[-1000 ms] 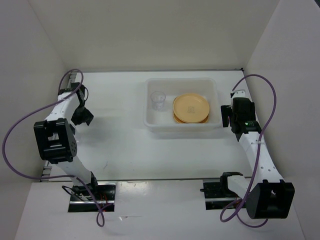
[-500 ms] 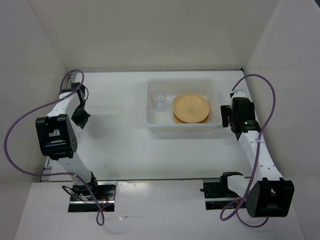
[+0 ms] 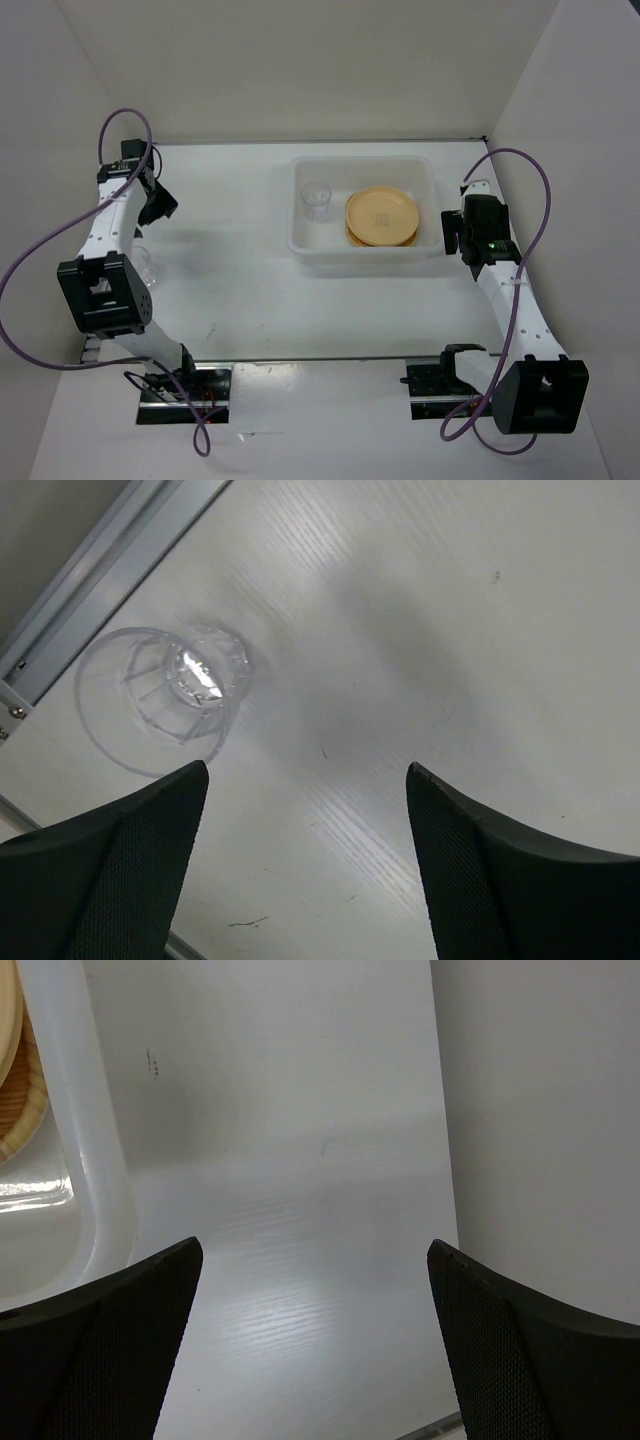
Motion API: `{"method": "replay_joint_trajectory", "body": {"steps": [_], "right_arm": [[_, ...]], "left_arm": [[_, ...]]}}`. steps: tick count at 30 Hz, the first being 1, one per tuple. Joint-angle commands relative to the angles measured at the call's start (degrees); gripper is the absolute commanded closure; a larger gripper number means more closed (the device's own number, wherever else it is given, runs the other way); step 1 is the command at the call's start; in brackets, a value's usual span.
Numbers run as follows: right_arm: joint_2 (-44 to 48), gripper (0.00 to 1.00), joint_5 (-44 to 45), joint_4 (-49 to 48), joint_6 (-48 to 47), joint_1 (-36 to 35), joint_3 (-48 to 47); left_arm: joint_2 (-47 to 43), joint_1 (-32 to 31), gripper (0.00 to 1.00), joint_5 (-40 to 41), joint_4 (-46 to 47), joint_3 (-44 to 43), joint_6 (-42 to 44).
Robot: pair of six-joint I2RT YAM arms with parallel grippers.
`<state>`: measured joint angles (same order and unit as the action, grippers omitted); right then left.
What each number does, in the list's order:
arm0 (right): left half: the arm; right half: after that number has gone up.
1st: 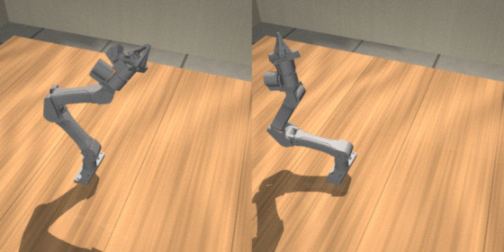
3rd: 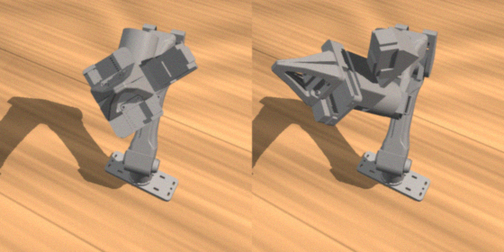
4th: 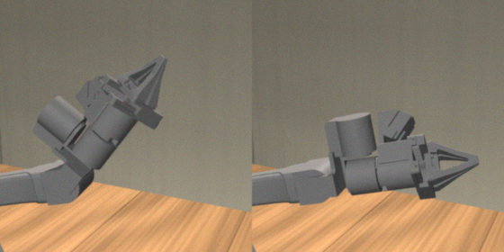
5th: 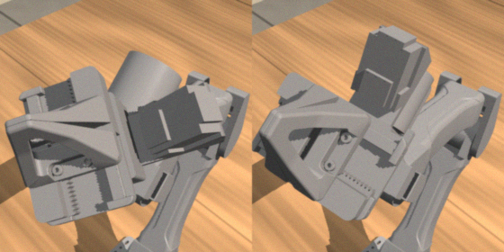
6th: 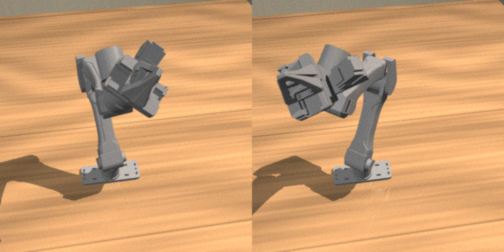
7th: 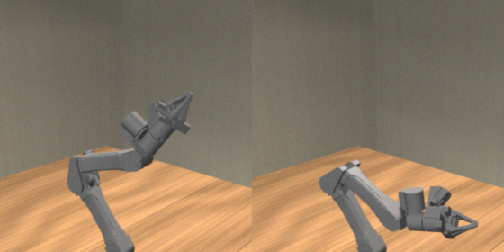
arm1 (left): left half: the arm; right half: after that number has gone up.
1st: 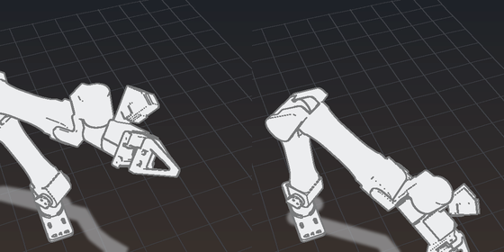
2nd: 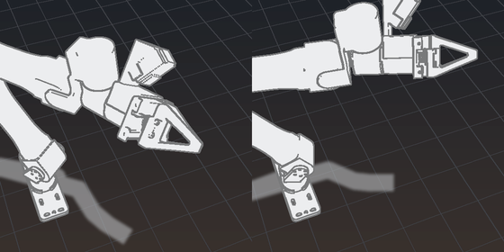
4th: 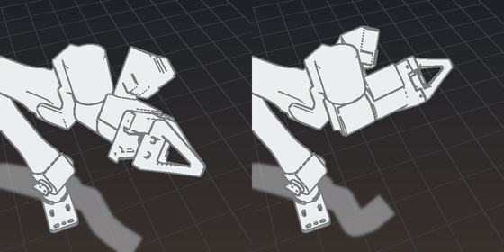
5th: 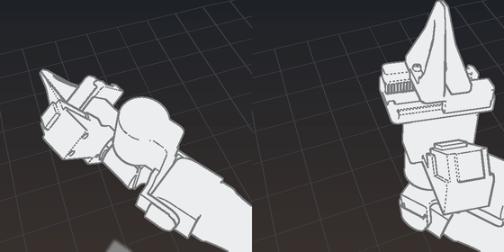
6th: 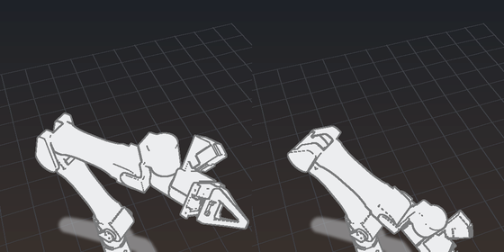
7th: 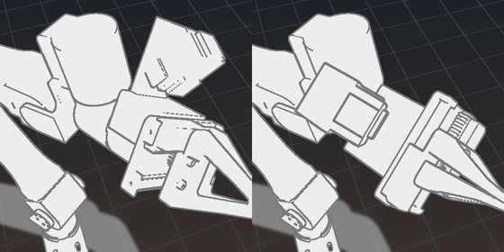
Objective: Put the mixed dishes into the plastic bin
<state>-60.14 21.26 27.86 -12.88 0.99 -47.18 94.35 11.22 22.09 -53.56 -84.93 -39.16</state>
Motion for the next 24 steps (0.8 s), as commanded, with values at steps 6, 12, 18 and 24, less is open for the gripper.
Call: {"method": "replay_joint_trajectory", "body": {"steps": [6, 12, 18, 24], "right_arm": [[0.02, 0.03, 0.54, -2.72, 0.58, -0.47, 0.77], [0.02, 0.03, 0.54, -2.72, 0.58, -0.47, 0.77], [0.02, 0.03, 0.54, -2.72, 0.58, -0.47, 0.77], [-0.51, 0.03, 0.54, -3.25, 0.58, -0.47, 0.77]], "left_arm": [[-0.66, 4.68, 0.07, 1.74, -2.69, 3.18, -1.36], [-0.65, 5.21, 0.07, -0.19, -1.55, 6.43, -1.36], [1.19, 5.73, 0.07, 0.33, -0.49, 9.42, -1.89], [1.72, 6.88, 0.07, 0.33, 1.70, 12.15, -1.89]]}}
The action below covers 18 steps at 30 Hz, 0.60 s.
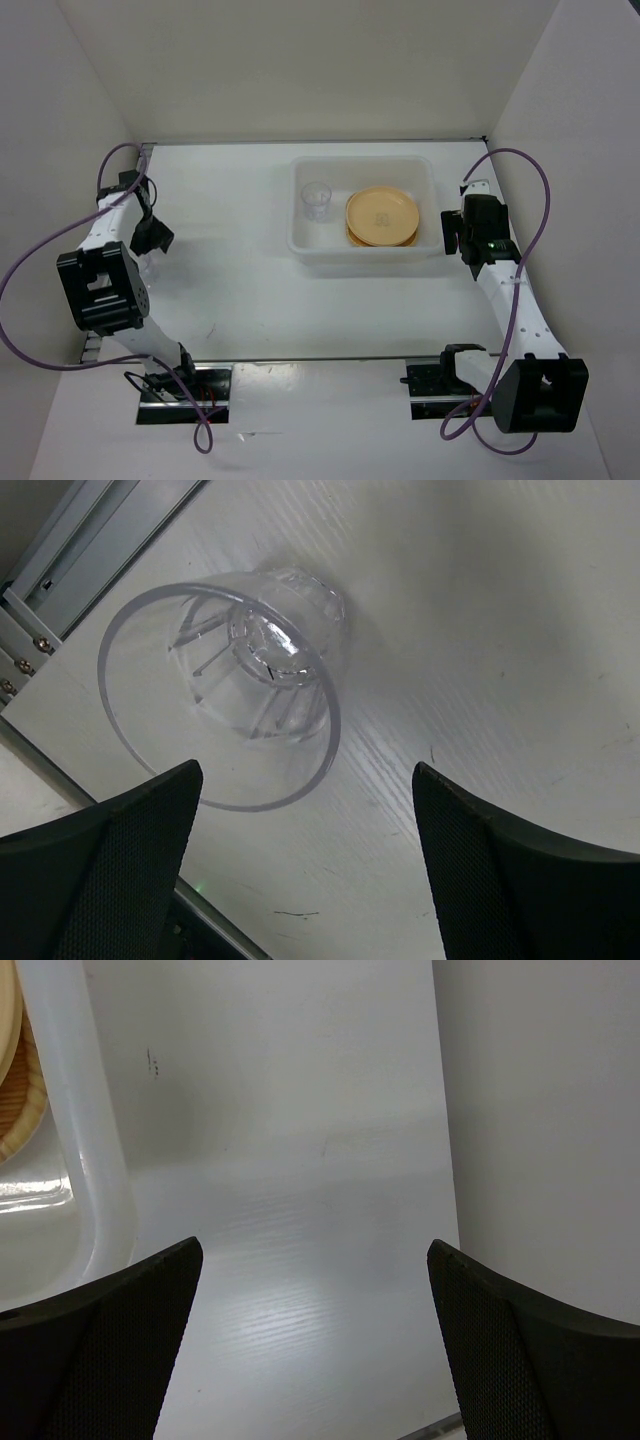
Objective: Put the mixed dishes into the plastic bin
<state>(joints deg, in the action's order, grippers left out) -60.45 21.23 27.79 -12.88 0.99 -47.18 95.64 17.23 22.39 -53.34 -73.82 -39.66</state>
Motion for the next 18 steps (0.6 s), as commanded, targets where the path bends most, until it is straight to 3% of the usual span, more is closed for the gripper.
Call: {"method": "replay_joint_trajectory", "body": {"steps": [1, 4, 6, 8, 9, 11, 12, 16, 18], "right_arm": [[-0.20, 0.03, 0.56, -3.18, 0.58, -0.47, 0.77], [-0.20, 0.03, 0.56, -3.18, 0.58, -0.47, 0.77], [-0.20, 0.03, 0.56, -3.18, 0.58, -0.47, 0.77], [-0.20, 0.03, 0.56, -3.18, 0.58, -0.47, 0.77], [-0.20, 0.03, 0.56, -3.18, 0.58, -0.47, 0.77], [-0.20, 0.03, 0.56, -3.18, 0.58, -0.47, 0.77], [-0.20, 0.03, 0.56, -3.18, 0.58, -0.47, 0.77], [-0.20, 0.03, 0.56, -3.18, 0.58, -0.47, 0.77], [-0.20, 0.03, 0.56, -3.18, 0.58, -0.47, 0.77]], "left_arm": [[0.43, 0.87, 0.09, 0.02, 1.49, 1.05, -1.39], [1.04, 0.87, 0.14, 0.02, 2.01, 1.58, -0.86], [1.57, 1.39, 0.29, -0.50, 2.54, 1.58, -0.86], [1.57, 1.40, 0.52, -0.51, 2.54, 1.58, -0.86], [1.57, 1.40, 0.77, -0.51, 2.54, 1.58, -0.86], [0.44, 1.40, 0.96, -0.51, 2.54, 0.18, -0.86], [0.43, 1.40, 1.00, -0.51, 2.02, -0.44, -0.34], [-3.95, 1.40, 1.00, -5.59, 3.68, -4.57, 0.72], [-8.43, 1.40, 1.00, -13.40, 7.78, -5.71, 1.25]]}}
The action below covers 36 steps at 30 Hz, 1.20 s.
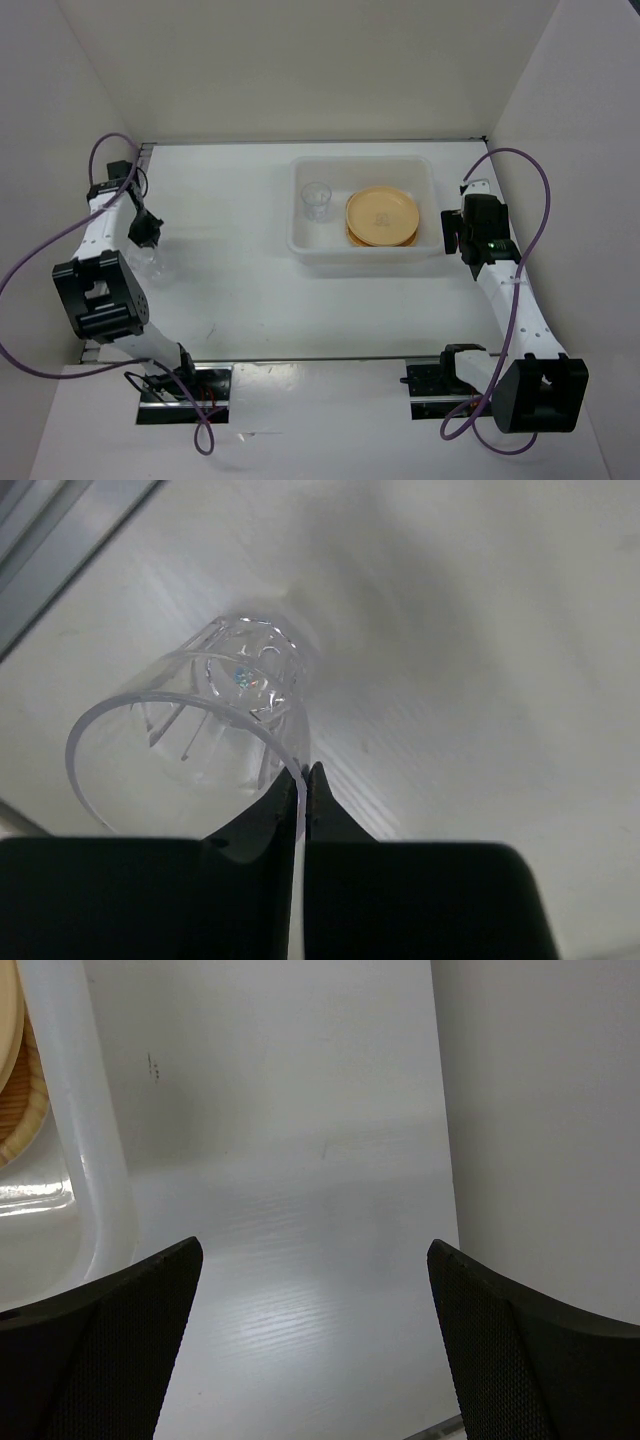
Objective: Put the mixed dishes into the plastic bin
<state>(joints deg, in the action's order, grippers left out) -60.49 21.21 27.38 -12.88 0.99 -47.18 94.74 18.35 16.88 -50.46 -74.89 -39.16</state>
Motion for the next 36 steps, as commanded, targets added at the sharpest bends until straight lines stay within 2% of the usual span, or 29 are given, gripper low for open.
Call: {"method": "replay_joint_trajectory", "body": {"steps": [1, 2, 5, 6, 9, 10, 12, 14, 21, 23, 28, 36], "right_arm": [[-0.16, 0.03, 0.58, -2.77, 0.58, -0.47, 0.77], [-0.16, 0.03, 0.58, -2.77, 0.58, -0.47, 0.77], [-0.16, 0.03, 0.58, -2.77, 0.58, -0.47, 0.77], [-0.16, 0.03, 0.58, -2.77, 0.58, -0.47, 0.77], [-0.16, 0.03, 0.58, -2.77, 0.58, -0.47, 0.77], [-0.16, 0.03, 0.58, -2.77, 0.58, -0.47, 0.77], [-0.16, 0.03, 0.58, -2.77, 0.58, -0.47, 0.77], [-0.16, 0.03, 0.58, -2.77, 0.58, -0.47, 0.77], [-0.16, 0.03, 0.58, -2.77, 0.58, -0.47, 1.30], [-0.16, 0.03, 0.58, -2.77, 0.58, -0.47, 1.30], [-0.16, 0.03, 0.58, -2.77, 0.58, -0.47, 1.30], [-0.16, 0.03, 0.58, -2.77, 0.58, -0.47, 1.30]], "left_arm": [[-9.12, 0.28, 1.00, -10.79, 6.67, -5.61, 1.27], [-11.48, 0.28, 1.00, -17.43, 8.43, -6.40, 1.97], [-10.98, -3.48, 1.00, -27.31, 13.53, -11.39, 4.60], [-10.98, -6.02, 1.00, -35.70, 17.81, -12.02, 5.31], [-9.05, -10.25, 1.00, -45.33, 23.19, -15.61, 6.01], [-8.35, -13.83, 1.00, -46.14, 23.21, -17.03, 6.54], [-4.75, -17.54, 1.00, -46.15, 19.63, -21.41, 9.61], [0.67, -22.64, 1.00, -46.15, 12.45, -29.76, 14.34], [9.93, -38.20, 1.00, -37.11, 3.36, -40.67, 20.07], [13.27, -42.75, 1.00, -31.67, 0.73, -43.65, 20.95], [17.75, -47.96, 1.00, -22.44, -1.92, -45.95, 21.49], [24.34, -51.92, 1.00, -17.42, -4.29, -43.06, 21.49]]}}
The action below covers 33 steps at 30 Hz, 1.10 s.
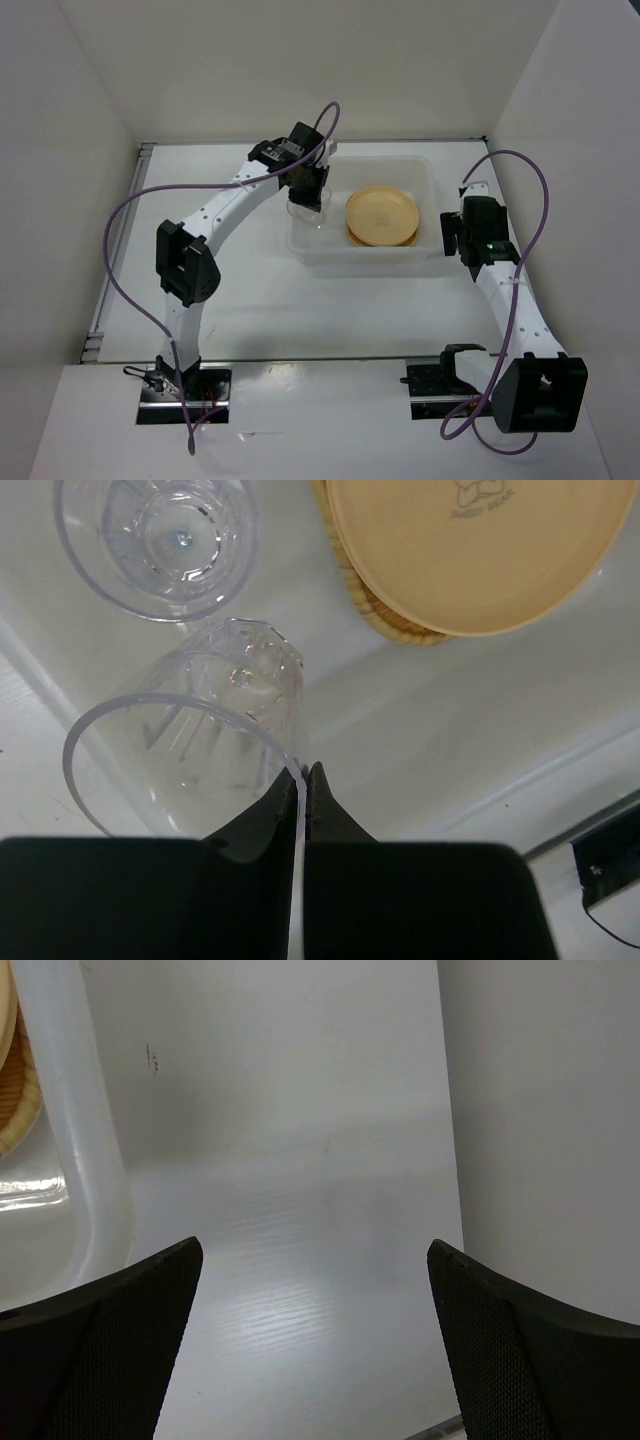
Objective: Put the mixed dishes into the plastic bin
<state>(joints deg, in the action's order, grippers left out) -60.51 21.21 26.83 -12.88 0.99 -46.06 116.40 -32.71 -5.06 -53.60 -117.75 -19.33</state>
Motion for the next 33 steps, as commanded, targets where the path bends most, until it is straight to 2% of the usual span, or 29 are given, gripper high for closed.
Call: {"method": "replay_joint_trajectory", "body": {"steps": [1, 6, 9, 12, 13, 17, 21, 24, 25, 27, 28, 29, 30, 31, 33], "right_arm": [[-0.13, 0.03, 0.58, -2.22, 0.58, -0.47, 0.18], [-0.13, 0.03, 0.58, -2.22, 0.58, -0.47, 0.18], [-0.13, 0.03, 0.58, -2.22, 0.58, -0.47, 0.18], [-0.13, 0.03, 0.58, -2.22, 0.58, -0.47, 0.18], [-0.13, 0.03, 0.58, -2.22, 0.58, -0.47, 0.18], [-0.13, 0.03, 0.58, -2.22, 0.58, -0.47, 0.18], [-0.66, 0.03, 0.58, -2.22, 0.58, -0.47, 0.18], [-0.66, 0.03, 0.58, -2.75, 0.58, -0.47, 0.18], [-0.66, 0.03, 1.28, -2.75, 0.58, -0.47, 0.18], [-0.66, 0.03, 1.29, -2.75, 0.58, -0.47, 0.18], [-0.66, 0.03, 1.98, -2.75, 0.58, -0.47, 0.18], [-0.66, 0.03, 1.99, -2.75, 0.58, -0.47, 0.18], [-0.66, 0.03, 1.99, -2.75, 0.58, -0.47, 0.18], [-1.18, 0.03, 1.99, -2.75, 0.58, -0.47, 0.18], [-1.72, 0.03, 1.99, -2.75, 0.58, -1.25, 0.18]], "left_arm": [[2.69, -1.47, 1.00, 5.23, -1.15, -0.20, 1.67], [6.11, -1.48, 1.00, 5.76, -0.54, -1.86, 2.19], [7.69, -1.48, 0.96, 4.54, -0.01, -2.57, 2.19], [8.23, -1.48, 0.86, 3.92, 0.52, -3.18, 2.19], [8.75, -1.48, 0.74, 3.92, 0.52, -3.18, 2.19], [8.76, -1.48, 0.54, 4.44, 0.52, -3.18, 2.19], [8.15, -1.48, 0.44, 7.42, 0.52, -6.34, 2.19], [4.03, -1.48, 0.42, 11.82, 1.13, -9.42, 0.10], [0.01, -1.48, 0.41, 14.79, 2.09, -9.42, -0.44], [-5.19, -1.48, 0.30, 19.80, 5.69, -6.46, -3.24], [-11.13, -1.48, 0.23, 24.00, 8.75, -4.35, -3.78], [-14.50, -1.48, 0.09, 25.35, 10.87, -1.19, -3.78], [-21.32, -0.78, 0.03, 26.15, 13.15, 7.02, -3.78], [-24.70, -0.26, 0.00, 26.85, 16.92, 11.54, -3.26], [-33.72, 1.50, 0.00, 27.81, 19.06, 20.68, -2.56]]}}
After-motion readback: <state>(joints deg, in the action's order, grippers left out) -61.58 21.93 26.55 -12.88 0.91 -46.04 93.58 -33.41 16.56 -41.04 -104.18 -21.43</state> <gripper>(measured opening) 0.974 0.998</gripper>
